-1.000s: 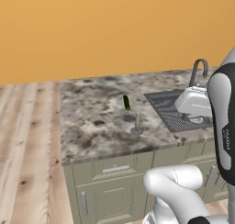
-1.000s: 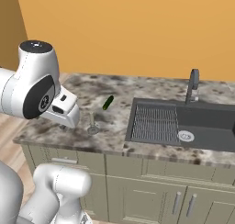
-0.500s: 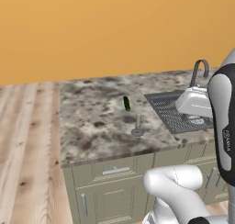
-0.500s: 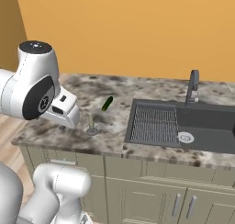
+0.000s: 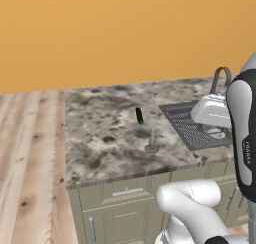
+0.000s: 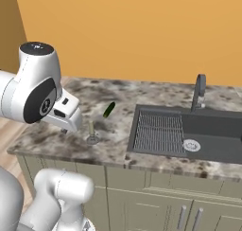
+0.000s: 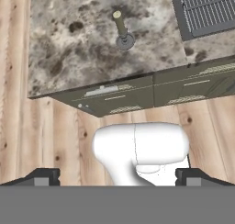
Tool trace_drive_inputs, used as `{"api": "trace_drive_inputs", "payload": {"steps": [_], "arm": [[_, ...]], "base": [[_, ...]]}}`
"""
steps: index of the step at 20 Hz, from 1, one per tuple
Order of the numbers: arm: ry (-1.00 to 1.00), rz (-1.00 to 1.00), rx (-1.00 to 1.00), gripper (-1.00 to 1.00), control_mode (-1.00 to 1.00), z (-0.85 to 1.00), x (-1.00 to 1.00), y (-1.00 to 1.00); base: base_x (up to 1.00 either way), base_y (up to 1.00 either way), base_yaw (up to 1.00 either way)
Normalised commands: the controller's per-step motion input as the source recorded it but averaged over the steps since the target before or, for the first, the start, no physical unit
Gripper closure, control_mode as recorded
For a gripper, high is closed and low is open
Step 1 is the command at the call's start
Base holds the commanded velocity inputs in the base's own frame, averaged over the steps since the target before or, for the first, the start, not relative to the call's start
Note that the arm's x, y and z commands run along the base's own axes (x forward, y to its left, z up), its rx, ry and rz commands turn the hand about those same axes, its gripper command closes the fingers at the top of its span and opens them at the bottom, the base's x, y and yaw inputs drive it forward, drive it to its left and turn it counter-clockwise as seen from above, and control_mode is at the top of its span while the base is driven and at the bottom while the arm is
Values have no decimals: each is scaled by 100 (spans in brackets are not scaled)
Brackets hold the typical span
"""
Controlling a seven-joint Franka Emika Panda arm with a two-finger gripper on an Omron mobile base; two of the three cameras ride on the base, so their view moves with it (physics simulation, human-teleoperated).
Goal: Pick the candle and candle from the dining table and place them in the open cabinet. Close the cabinet after placing the objects.
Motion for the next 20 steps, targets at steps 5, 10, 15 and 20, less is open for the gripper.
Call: {"api": "trace_drive_inputs", "payload": {"steps": [5, 10, 15, 20], "arm": [[0, 0, 0, -100, 100, 0, 0, 0], [0, 0, 0, -100, 100, 0, 0, 0], [0, 0, 0, -100, 100, 0, 0, 0], [0, 0, 0, -100, 100, 0, 0, 0]], "base": [[26, -12, 0], [29, -16, 0], [23, -13, 0], [19, -14, 0]]}}
